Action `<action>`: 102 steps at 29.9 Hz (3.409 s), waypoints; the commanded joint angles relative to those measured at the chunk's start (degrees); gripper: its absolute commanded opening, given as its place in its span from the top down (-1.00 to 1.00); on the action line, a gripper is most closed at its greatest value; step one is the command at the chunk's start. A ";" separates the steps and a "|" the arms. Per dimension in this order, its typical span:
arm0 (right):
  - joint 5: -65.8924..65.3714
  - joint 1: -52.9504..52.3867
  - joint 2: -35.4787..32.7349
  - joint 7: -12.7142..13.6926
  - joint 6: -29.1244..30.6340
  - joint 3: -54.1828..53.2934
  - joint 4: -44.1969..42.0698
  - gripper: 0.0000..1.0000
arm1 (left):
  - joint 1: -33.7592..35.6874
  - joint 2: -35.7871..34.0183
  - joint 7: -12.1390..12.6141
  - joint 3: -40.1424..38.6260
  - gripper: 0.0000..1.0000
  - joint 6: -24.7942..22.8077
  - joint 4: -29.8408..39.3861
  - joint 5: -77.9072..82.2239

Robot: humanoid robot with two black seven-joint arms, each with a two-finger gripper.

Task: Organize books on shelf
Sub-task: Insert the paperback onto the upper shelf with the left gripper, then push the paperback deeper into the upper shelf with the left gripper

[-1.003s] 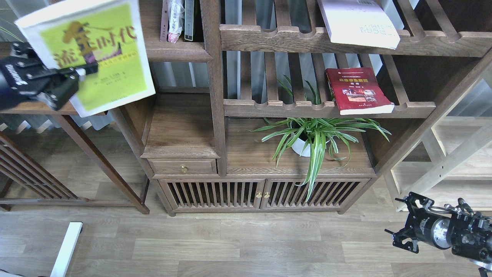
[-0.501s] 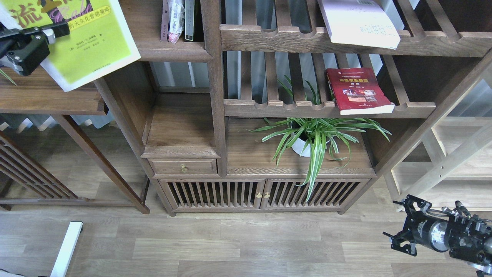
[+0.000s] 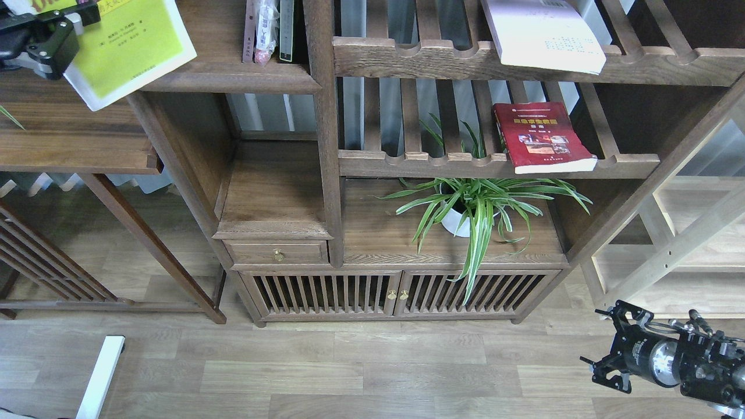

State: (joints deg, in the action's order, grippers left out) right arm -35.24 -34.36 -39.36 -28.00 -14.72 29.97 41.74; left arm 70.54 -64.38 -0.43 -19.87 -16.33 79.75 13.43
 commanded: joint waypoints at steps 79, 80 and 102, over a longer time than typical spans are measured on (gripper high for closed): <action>-0.88 2.19 -0.19 0.00 0.04 -0.09 -0.35 -1.00 | 21.56 44.51 17.56 15.28 1.00 44.33 -31.85 -7.90; -0.88 2.37 -0.27 0.00 0.04 -0.09 -0.35 -1.00 | 22.18 44.86 17.57 16.60 1.00 44.33 -31.85 -8.24; -0.88 2.55 -0.63 0.00 0.04 -0.09 -0.35 -1.00 | 25.61 53.03 17.57 19.16 1.00 44.33 -40.46 -12.29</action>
State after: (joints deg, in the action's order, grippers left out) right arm -36.18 -31.90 -40.00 -28.00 -14.68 29.88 41.39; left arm 96.01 -12.89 17.15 -0.69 28.00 40.53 1.28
